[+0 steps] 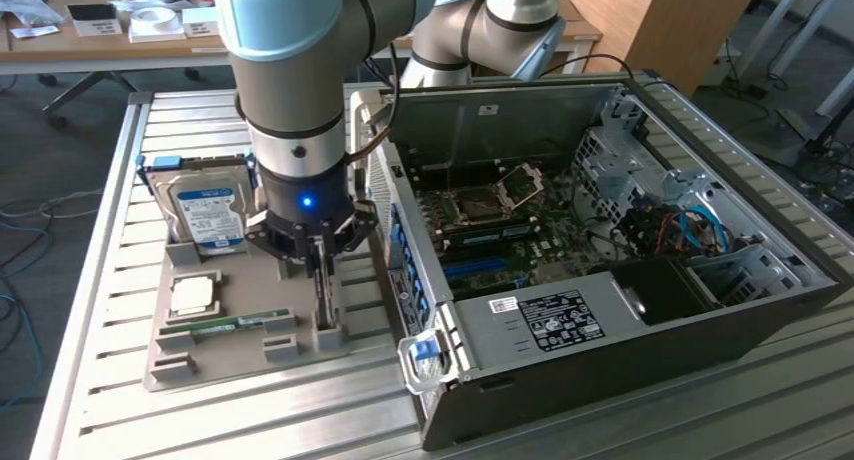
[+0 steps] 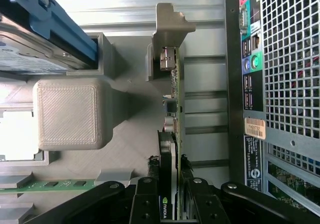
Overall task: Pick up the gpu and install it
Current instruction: 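Pick up the gpu and move the gpu toward the slot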
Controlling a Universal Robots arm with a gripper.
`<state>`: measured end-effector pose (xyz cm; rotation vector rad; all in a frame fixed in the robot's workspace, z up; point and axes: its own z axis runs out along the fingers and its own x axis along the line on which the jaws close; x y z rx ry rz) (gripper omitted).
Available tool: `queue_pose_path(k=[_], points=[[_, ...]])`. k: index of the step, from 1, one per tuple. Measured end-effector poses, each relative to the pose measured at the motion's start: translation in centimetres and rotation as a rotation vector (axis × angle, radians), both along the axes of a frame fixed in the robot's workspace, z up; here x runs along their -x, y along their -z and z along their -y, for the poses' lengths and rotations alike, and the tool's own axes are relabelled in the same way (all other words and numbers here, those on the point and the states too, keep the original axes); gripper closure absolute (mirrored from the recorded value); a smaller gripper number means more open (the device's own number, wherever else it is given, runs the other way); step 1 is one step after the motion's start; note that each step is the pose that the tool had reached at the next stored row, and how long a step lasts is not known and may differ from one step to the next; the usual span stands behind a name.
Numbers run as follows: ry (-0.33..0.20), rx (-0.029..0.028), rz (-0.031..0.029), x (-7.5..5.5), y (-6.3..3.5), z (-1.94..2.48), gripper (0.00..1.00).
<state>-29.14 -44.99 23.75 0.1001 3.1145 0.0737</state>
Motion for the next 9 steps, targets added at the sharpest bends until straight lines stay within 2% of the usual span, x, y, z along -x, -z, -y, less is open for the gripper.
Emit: queue_pose_path(k=[4, 9], points=[[0.0, 0.0, 0.0, 0.0, -0.87, 0.0, 0.73], [0.0, 0.0001, -0.0001, 0.0, -2.56, 0.0, 0.73]])
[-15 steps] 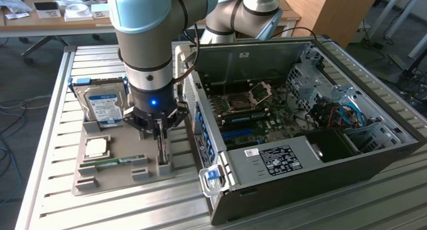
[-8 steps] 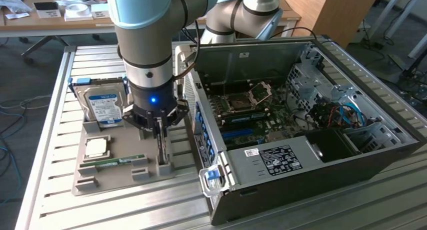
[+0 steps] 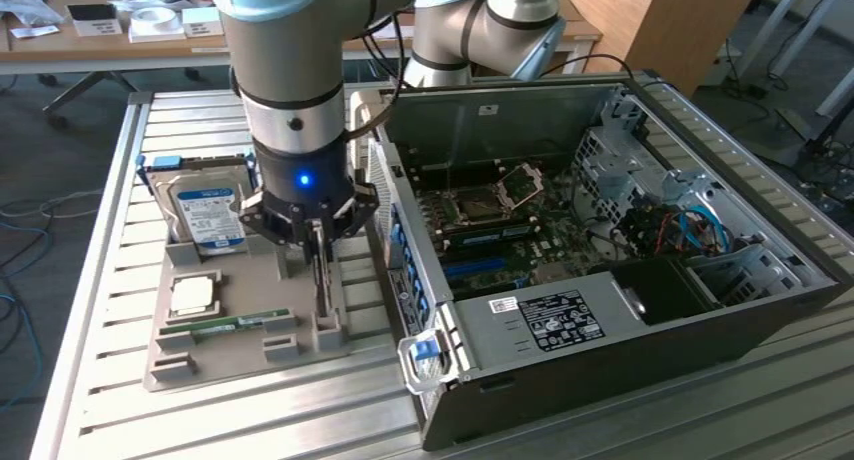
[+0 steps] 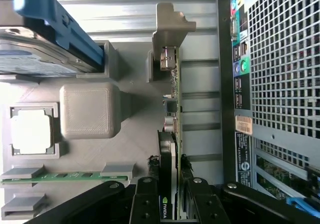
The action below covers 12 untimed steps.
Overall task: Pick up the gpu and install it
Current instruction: 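Pick up the gpu and move the gpu toward the slot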
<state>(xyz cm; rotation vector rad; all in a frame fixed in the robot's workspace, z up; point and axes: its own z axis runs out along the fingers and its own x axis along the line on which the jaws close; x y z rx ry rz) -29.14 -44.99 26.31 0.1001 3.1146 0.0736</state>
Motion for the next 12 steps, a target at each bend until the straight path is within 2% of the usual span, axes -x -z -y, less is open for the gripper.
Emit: queue_pose_path(k=[9, 12], points=[[0.0, -0.0001, 0.0002, 0.0, -2.88, 0.0, 0.73], [0.0, 0.0, 0.0002, 0.0, -4.19, 0.0, 0.73]])
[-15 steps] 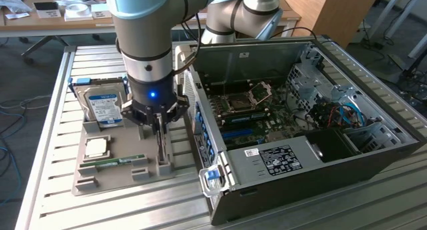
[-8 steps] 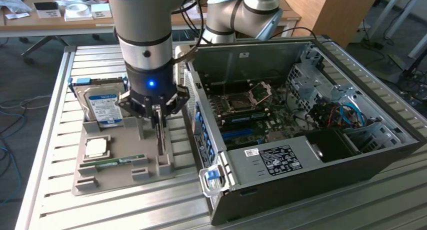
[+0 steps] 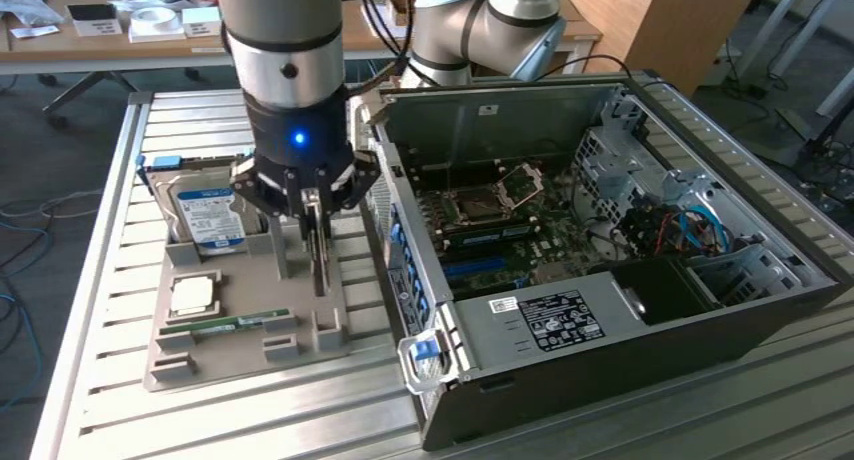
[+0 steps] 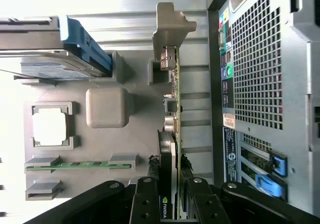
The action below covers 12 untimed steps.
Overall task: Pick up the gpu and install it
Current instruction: 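Pick up the gpu and move the gpu toward the slot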
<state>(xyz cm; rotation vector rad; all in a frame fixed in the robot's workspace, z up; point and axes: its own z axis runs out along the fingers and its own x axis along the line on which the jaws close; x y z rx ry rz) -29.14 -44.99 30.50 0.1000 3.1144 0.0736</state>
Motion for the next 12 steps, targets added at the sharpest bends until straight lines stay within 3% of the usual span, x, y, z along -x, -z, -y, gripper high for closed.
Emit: queue_pose_path(k=[5, 12], points=[[0.0, 0.0, 0.0004, 0.0, -1.88, 0.0, 0.73], [0.0, 0.0, 0.0015, 0.0, -3.69, 0.0, 0.73]])
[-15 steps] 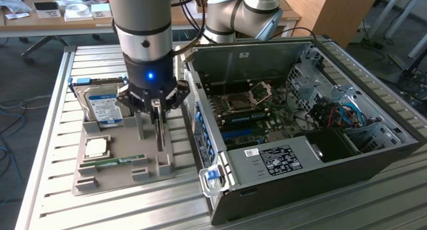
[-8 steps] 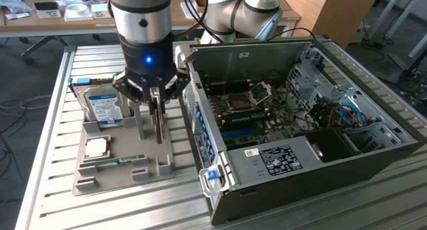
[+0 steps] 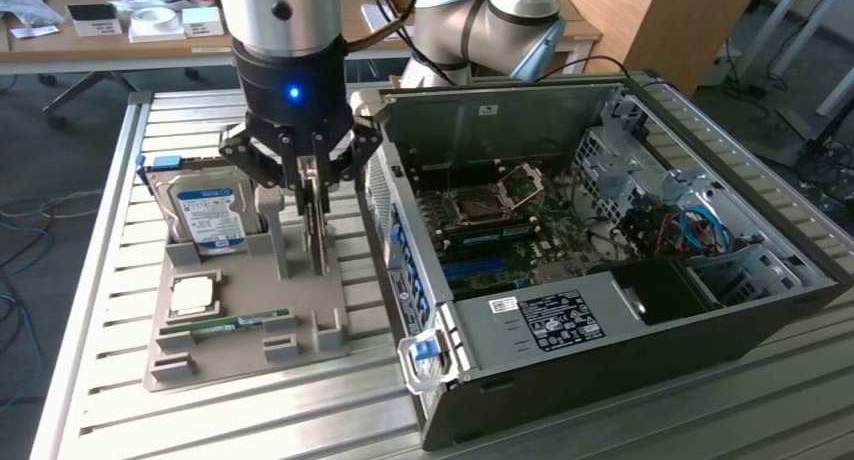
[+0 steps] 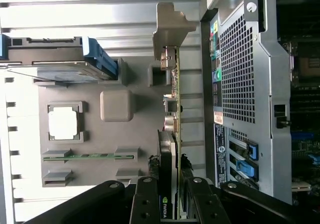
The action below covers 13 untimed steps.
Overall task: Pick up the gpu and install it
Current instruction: 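Pick up the gpu and move the gpu toward the slot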
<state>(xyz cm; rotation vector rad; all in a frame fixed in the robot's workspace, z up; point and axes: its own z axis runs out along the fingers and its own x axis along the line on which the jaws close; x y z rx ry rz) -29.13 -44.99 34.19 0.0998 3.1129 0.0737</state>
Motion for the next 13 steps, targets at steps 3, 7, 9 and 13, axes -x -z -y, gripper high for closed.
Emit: queue_pose_path(k=[3, 7, 9, 13], points=[[0.0, -0.0001, 0.0007, 0.0, -0.52, 0.0, 0.73], [0.0, -0.0001, 0.0014, 0.0, -1.23, 0.0, 0.73], [0.0, 0.0, 0.0015, 0.0, -1.55, 0.0, 0.73], [0.0, 0.0001, 0.0022, 0.0, -2.11, 0.0, 0.73]])
